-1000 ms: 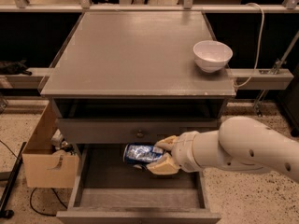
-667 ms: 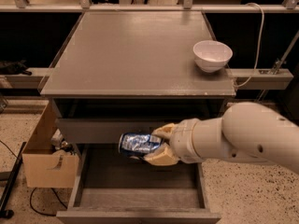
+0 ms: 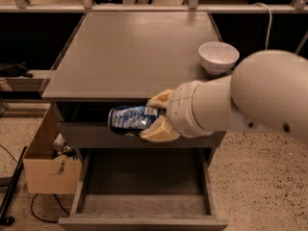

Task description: Pick pepsi can from middle drawer and place on counter

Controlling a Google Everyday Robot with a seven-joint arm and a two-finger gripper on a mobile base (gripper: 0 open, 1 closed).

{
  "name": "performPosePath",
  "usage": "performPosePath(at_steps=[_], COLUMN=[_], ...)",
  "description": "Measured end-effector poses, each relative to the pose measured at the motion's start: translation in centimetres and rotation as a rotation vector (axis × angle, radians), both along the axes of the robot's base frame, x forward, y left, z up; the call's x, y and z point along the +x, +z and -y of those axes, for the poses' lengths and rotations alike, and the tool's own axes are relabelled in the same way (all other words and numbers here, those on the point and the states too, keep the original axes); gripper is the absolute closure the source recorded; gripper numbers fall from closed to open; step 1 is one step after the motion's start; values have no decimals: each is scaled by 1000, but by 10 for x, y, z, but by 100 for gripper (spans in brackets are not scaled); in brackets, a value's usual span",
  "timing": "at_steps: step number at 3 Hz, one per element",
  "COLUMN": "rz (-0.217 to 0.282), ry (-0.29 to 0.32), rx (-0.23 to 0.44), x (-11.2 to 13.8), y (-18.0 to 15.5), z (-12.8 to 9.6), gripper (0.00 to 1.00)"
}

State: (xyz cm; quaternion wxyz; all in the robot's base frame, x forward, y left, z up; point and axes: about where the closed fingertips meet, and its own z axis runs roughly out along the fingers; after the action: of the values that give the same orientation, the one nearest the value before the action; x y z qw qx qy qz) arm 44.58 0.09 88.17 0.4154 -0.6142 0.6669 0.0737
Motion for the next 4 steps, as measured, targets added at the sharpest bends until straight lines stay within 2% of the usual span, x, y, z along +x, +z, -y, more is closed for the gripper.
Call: performPosePath(at_steps=[1,2,3,4], rz=[40,69,107,133], ry=[41,57,57,59], rx=[-17,-42,-35,-22], x=[41,89,130,134], y=[44,84,119,136], z=[-15,-32,-41,-45], gripper=[100,100,100,100])
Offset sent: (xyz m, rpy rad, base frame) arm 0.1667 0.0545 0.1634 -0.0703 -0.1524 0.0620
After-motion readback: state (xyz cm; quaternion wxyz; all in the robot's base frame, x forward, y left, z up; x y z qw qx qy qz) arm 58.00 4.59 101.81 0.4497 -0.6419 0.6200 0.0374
